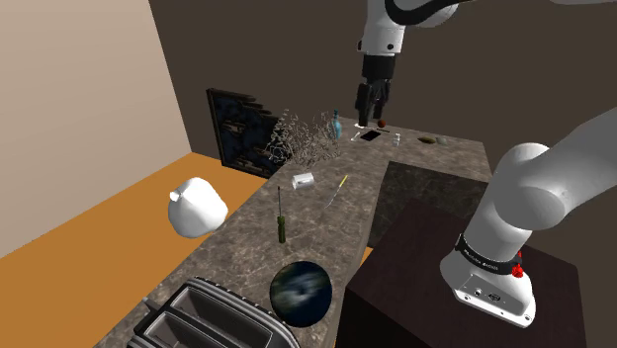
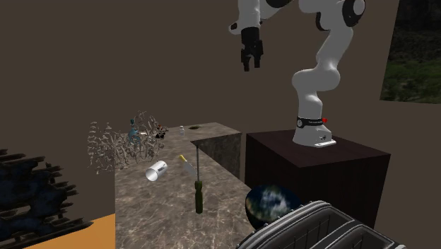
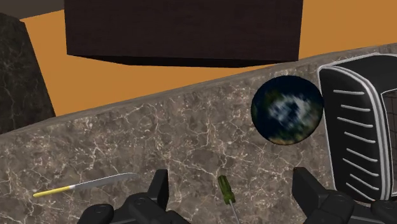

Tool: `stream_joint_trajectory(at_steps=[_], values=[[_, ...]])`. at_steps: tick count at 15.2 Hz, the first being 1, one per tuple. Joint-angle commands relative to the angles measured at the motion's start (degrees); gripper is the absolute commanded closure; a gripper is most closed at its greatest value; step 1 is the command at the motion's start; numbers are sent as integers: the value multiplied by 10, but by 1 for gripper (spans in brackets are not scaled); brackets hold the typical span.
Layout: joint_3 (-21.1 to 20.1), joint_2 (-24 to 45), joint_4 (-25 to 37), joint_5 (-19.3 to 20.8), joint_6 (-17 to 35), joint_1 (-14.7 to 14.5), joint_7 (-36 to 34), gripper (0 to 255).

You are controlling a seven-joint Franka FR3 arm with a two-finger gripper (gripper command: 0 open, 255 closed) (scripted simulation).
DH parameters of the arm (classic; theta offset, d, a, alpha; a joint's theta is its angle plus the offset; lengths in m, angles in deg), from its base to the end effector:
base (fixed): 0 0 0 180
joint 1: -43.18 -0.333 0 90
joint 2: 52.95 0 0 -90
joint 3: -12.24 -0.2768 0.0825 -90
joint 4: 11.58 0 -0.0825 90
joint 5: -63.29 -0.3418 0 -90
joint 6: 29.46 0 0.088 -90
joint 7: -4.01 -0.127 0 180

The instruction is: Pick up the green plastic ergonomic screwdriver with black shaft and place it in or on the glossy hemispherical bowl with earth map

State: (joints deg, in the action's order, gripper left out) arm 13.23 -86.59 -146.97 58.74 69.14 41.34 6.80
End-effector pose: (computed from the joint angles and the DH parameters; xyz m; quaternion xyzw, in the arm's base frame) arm 0.3476 0.0136 0.4891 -0.9983 -0.0263 0.0268 0.0443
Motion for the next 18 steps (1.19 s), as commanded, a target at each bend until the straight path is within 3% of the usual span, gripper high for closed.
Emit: stream_joint_trajectory(at_steps=[1, 10, 18], values=[[-3, 44, 1, 1, 33, -5, 9, 0], [-15, 251, 72, 13, 127, -21, 40, 0], [-28, 439, 180, 33, 170, -34, 58, 0]])
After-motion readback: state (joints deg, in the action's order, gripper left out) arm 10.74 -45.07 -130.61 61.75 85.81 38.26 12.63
